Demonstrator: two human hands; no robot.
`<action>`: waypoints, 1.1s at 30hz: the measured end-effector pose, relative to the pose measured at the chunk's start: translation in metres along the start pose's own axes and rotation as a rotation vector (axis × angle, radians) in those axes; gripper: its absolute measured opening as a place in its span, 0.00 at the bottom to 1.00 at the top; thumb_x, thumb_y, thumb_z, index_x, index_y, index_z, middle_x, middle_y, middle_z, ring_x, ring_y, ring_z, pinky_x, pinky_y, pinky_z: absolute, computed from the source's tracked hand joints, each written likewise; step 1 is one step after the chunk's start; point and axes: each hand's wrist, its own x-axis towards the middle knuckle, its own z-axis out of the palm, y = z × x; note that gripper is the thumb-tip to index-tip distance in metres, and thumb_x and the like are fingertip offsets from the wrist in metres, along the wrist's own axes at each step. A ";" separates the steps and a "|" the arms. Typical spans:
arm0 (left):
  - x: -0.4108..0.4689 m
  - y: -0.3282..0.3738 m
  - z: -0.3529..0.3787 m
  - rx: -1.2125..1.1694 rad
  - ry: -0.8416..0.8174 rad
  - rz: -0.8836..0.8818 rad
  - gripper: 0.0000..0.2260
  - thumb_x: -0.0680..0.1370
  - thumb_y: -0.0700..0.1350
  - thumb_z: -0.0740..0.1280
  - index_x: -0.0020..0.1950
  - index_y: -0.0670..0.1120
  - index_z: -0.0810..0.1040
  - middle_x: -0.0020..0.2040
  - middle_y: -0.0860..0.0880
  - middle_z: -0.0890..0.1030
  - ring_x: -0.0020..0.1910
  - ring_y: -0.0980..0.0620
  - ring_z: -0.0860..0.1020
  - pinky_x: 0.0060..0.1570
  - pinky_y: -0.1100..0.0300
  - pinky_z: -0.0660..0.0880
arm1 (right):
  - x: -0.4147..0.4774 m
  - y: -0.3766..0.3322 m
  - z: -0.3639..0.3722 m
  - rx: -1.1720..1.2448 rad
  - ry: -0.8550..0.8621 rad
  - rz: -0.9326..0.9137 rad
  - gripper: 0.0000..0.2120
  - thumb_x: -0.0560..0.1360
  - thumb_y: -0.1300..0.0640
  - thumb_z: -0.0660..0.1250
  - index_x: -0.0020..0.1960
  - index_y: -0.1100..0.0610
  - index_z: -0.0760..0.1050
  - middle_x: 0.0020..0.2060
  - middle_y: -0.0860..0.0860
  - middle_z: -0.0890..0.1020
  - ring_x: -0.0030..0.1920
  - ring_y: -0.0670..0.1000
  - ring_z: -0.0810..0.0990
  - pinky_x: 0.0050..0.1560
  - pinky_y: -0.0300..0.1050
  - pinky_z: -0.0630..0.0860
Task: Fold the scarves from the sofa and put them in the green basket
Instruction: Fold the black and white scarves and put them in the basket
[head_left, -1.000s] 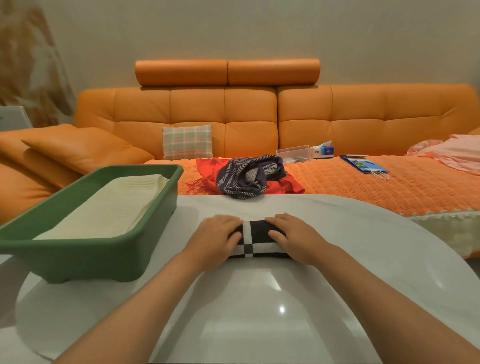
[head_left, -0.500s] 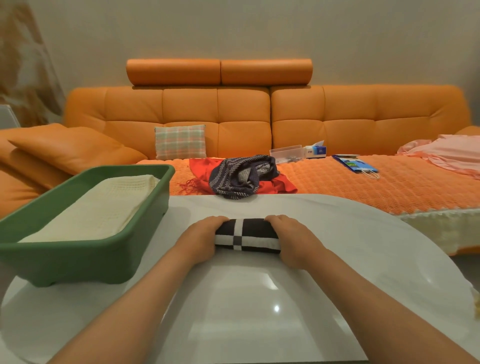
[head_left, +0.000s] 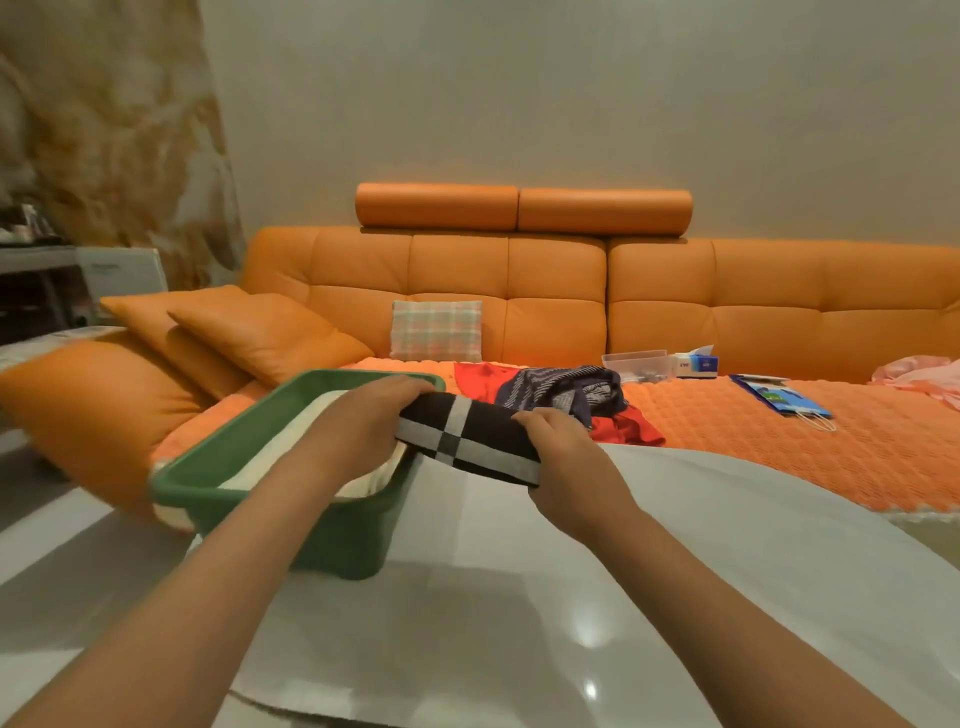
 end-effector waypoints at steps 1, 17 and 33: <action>-0.007 -0.014 -0.014 0.021 0.013 0.007 0.22 0.77 0.35 0.66 0.66 0.57 0.73 0.58 0.56 0.79 0.54 0.54 0.76 0.53 0.58 0.75 | 0.012 -0.016 0.001 0.000 0.012 -0.026 0.33 0.69 0.65 0.74 0.71 0.54 0.69 0.62 0.53 0.75 0.61 0.55 0.74 0.52 0.53 0.82; -0.082 -0.158 -0.071 0.052 -0.463 -0.557 0.29 0.74 0.35 0.57 0.69 0.62 0.69 0.65 0.48 0.73 0.61 0.46 0.70 0.64 0.50 0.70 | 0.085 -0.162 0.057 0.185 -0.459 -0.023 0.33 0.73 0.53 0.73 0.74 0.50 0.64 0.70 0.52 0.65 0.70 0.55 0.65 0.70 0.52 0.68; -0.109 -0.127 -0.052 0.222 -0.249 -0.574 0.09 0.78 0.46 0.55 0.50 0.50 0.75 0.44 0.49 0.77 0.43 0.50 0.75 0.39 0.55 0.70 | 0.048 -0.174 0.060 0.074 -0.495 0.024 0.24 0.84 0.43 0.44 0.75 0.41 0.67 0.78 0.47 0.63 0.77 0.51 0.61 0.75 0.67 0.33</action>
